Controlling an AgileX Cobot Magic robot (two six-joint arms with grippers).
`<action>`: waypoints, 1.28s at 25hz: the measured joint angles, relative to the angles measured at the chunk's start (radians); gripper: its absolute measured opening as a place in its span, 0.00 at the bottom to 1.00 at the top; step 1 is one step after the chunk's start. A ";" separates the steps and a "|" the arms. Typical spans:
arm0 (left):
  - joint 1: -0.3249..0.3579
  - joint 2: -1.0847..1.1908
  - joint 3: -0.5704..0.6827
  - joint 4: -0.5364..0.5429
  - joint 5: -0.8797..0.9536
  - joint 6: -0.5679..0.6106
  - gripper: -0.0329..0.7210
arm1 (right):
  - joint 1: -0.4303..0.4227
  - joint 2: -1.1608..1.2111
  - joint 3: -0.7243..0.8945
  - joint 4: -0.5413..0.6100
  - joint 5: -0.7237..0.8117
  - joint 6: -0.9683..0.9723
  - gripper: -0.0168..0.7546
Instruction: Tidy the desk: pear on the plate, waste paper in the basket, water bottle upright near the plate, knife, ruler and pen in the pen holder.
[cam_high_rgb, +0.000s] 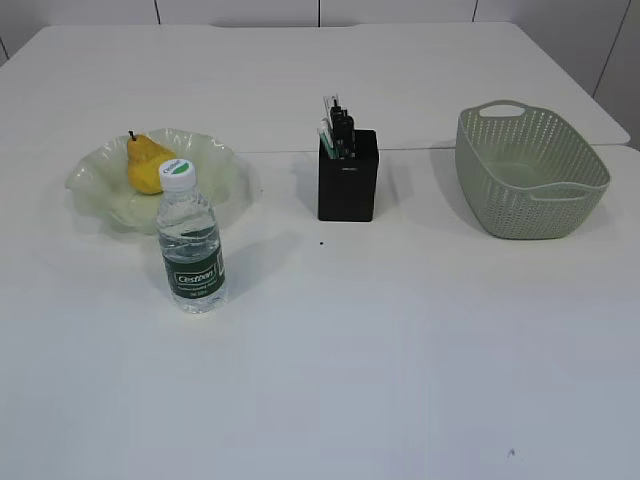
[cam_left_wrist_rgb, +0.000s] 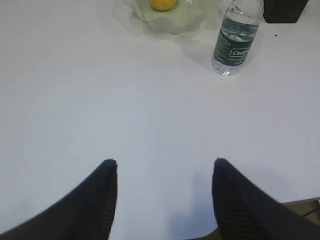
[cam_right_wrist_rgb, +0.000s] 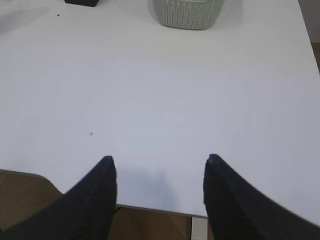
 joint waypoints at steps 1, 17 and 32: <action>0.000 0.000 0.000 0.002 -0.001 0.000 0.61 | 0.000 0.000 0.011 -0.003 0.000 0.000 0.56; 0.000 0.000 0.004 0.002 -0.005 0.000 0.61 | 0.000 -0.138 0.111 -0.013 -0.084 -0.002 0.56; 0.000 0.000 0.006 0.006 -0.020 0.000 0.76 | 0.000 -0.138 0.126 -0.013 -0.111 -0.003 0.56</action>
